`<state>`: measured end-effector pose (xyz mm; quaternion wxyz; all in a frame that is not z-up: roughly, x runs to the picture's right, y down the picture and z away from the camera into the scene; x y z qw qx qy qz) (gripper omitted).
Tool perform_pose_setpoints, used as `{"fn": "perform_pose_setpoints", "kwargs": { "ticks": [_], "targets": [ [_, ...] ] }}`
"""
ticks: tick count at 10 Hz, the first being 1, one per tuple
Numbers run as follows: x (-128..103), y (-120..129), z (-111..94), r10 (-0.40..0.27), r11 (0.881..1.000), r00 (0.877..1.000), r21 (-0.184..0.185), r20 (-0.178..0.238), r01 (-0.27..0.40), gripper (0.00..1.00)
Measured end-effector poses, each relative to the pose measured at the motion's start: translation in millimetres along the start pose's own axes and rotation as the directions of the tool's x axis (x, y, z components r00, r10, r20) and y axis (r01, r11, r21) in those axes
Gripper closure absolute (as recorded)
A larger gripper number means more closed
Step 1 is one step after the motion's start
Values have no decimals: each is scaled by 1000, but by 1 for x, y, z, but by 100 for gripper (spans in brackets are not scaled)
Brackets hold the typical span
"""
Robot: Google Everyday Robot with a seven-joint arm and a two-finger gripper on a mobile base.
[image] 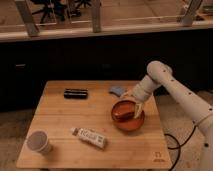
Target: Place the pepper in the ceramic bowl
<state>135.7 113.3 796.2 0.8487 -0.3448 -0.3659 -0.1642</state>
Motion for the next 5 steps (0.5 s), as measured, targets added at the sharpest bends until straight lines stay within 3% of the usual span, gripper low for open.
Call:
{"fn": "perform_pose_setpoints", "kwargs": {
  "ticks": [5],
  "targets": [
    [4,1,-6,26,999,999,28,40,-27,20]
  ]
}}
